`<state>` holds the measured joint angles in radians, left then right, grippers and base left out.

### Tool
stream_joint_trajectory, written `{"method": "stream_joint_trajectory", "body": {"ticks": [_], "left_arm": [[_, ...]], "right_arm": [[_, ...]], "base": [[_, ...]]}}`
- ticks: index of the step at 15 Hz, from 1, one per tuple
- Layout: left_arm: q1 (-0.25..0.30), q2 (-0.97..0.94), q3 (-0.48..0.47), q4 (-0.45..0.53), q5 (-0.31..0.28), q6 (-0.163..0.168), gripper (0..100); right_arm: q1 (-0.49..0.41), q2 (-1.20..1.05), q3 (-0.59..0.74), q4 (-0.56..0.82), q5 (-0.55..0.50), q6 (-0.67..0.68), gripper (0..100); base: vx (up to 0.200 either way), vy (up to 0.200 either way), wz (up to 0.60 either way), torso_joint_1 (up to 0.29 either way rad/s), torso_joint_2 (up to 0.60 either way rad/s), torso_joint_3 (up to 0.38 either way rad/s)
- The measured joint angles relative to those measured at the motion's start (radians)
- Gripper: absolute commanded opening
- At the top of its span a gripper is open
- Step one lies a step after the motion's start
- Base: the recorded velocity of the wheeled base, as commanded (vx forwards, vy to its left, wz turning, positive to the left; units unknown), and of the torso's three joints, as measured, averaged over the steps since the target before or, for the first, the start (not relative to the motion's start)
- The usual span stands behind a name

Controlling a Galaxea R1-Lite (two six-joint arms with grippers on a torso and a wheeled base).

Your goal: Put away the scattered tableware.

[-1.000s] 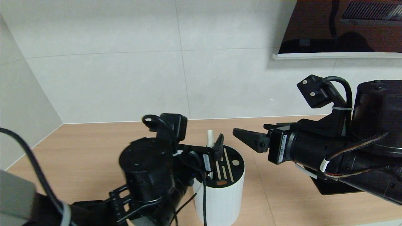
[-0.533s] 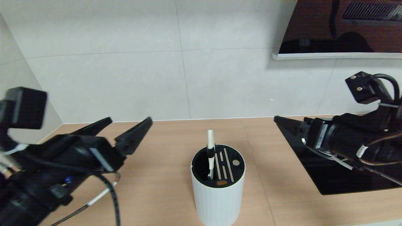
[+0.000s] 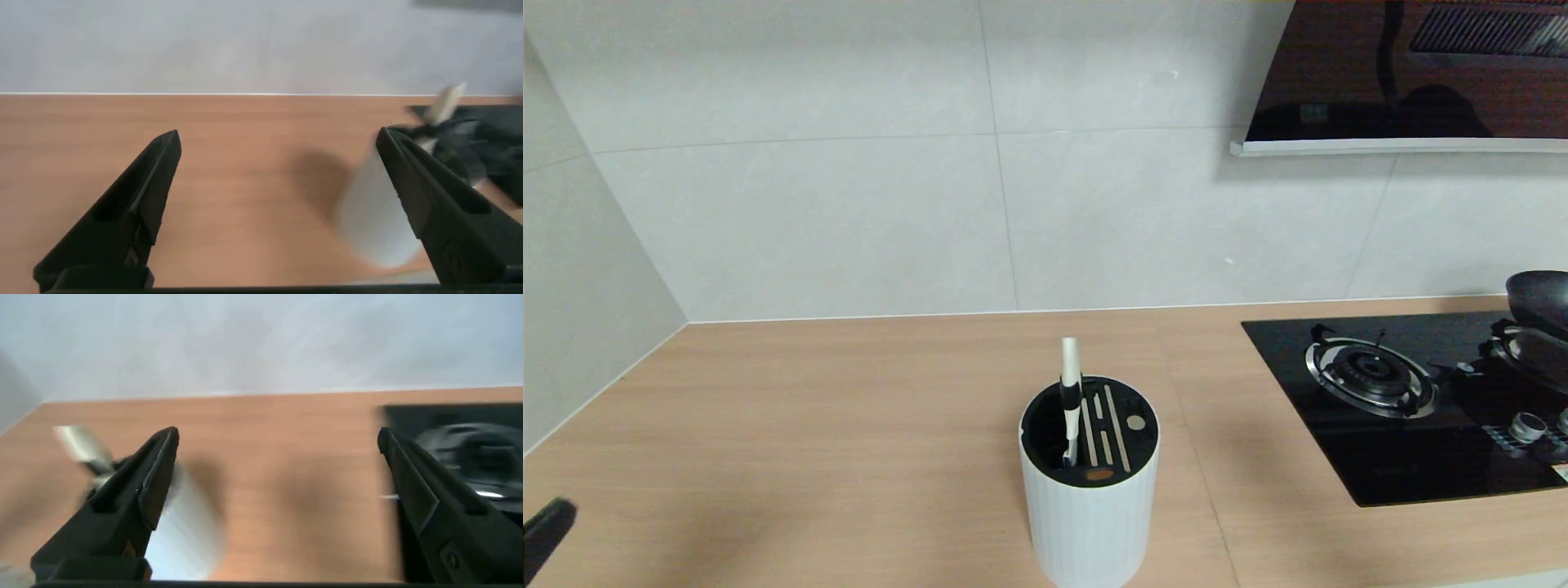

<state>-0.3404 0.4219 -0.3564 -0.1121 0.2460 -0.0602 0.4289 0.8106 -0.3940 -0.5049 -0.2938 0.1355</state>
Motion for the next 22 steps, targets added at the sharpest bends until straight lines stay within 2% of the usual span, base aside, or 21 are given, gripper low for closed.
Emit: {"method": "stream_joint_trajectory", "body": {"ticks": [2, 3, 4, 6, 8, 10, 13, 15, 16, 18, 19, 20, 22], "left_arm": [[0.084, -0.159, 0.003, 0.094, -0.038, 0.086, 100], [0.122, -0.214, 0.005, 0.114, -0.04, 0.115, 100], [0.156, -0.252, 0.007, 0.123, -0.028, 0.129, 100], [0.209, -0.296, 0.011, 0.125, -0.019, 0.135, 100], [0.277, -0.339, 0.024, 0.141, -0.032, 0.143, 100], [0.318, -0.387, 0.071, 0.171, -0.05, 0.163, 100], [0.334, -0.415, 0.175, 0.123, -0.05, 0.135, 100], [0.335, -0.421, 0.273, 0.049, -0.062, 0.132, 100], [0.336, -0.422, 0.316, 0.056, -0.09, 0.124, 100], [0.336, -0.424, 0.345, 0.081, -0.139, 0.084, 100], [0.336, -0.424, 0.351, 0.102, -0.205, 0.07, 100], [0.336, -0.424, 0.354, 0.11, -0.228, 0.068, 100], [0.336, -0.424, 0.356, 0.11, -0.232, 0.066, 100]], "right_arm": [[-0.105, -0.166, 0.03, 0.084, 0.015, -0.055, 100], [-0.154, -0.244, 0.04, 0.125, 0.023, -0.101, 100], [-0.198, -0.322, 0.048, 0.163, 0.037, -0.145, 100], [-0.279, -0.482, 0.064, 0.252, 0.08, -0.215, 100], [-0.357, -0.632, 0.073, 0.366, 0.115, -0.246, 100], [-0.413, -0.733, 0.098, 0.424, 0.129, -0.251, 100], [-0.43, -0.791, 0.214, 0.426, 0.139, -0.197, 100], [-0.432, -0.803, 0.329, 0.434, 0.183, -0.14, 100], [-0.432, -0.806, 0.364, 0.468, 0.22, -0.105, 100], [-0.432, -0.81, 0.384, 0.504, 0.251, -0.102, 100], [-0.432, -0.811, 0.387, 0.504, 0.263, -0.107, 100], [-0.432, -0.811, 0.389, 0.502, 0.268, -0.112, 100], [-0.432, -0.812, 0.391, 0.502, 0.27, -0.114, 100]], "base": [[0.0, 0.0, 0.0, 0.0, 0.0, 0.0], [0.0, 0.0, 0.0, 0.0, 0.0, 0.0], [0.0, 0.0, 0.0, 0.0, 0.0, 0.0], [0.0, 0.0, 0.0, 0.0, 0.0, 0.0], [0.0, 0.0, 0.0, 0.0, 0.0, 0.0], [0.0, 0.0, 0.0, 0.0, 0.0, 0.0], [0.0, 0.0, 0.0, 0.0, 0.0, 0.0], [0.0, 0.0, 0.0, 0.0, 0.0, 0.0], [0.0, 0.0, 0.0, 0.0, 0.0, 0.0], [0.0, 0.0, 0.0, 0.0, 0.0, 0.0], [0.0, 0.0, 0.0, 0.0, 0.0, 0.0], [0.0, 0.0, 0.0, 0.0, 0.0, 0.0], [0.0, 0.0, 0.0, 0.0, 0.0, 0.0]]}}
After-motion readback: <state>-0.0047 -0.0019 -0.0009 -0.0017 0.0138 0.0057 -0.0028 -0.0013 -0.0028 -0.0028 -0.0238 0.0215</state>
